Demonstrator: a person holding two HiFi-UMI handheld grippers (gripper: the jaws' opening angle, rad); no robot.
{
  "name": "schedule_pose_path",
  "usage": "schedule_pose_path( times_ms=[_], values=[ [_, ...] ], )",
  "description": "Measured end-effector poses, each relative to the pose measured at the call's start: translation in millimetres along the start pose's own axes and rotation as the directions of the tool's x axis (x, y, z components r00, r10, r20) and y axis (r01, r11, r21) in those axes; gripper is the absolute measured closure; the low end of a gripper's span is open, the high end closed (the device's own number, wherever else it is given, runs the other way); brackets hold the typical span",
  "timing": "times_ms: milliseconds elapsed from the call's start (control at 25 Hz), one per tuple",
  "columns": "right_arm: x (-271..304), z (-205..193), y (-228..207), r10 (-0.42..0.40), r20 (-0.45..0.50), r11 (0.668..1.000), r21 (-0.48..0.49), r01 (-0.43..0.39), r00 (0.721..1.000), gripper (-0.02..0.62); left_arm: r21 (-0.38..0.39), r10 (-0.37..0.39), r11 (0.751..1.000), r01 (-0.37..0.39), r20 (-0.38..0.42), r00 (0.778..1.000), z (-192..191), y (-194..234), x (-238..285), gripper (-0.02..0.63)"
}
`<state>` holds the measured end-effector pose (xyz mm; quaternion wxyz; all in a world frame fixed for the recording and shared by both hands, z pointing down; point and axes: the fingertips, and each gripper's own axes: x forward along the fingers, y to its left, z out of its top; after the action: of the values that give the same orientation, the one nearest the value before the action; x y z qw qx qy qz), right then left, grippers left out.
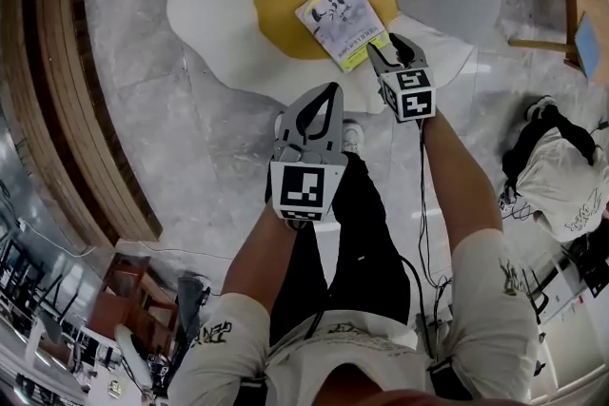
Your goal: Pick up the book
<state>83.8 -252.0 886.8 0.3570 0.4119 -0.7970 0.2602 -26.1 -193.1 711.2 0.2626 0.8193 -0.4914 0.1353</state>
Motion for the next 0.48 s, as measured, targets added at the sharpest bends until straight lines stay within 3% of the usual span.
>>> schedule_pose_path(
  times_ms=[200,480],
  values=[
    [47.0,-15.8,3.7,0.038,-0.070,0.990,-0.135,-0.047,0.997,0.377,-0.029,0.010,1.000,-0.010,0.005,1.000,-20.1,16.1,15.4,0.589],
    [111.5,-55.4,-27.5,0.031,-0.180,0.989,-0.135,-0.056,0.983,0.342,-0.010,0.022,1.000,-0.022,0.007,1.000,-51.2,33.2,39.4,0.589]
  ],
)
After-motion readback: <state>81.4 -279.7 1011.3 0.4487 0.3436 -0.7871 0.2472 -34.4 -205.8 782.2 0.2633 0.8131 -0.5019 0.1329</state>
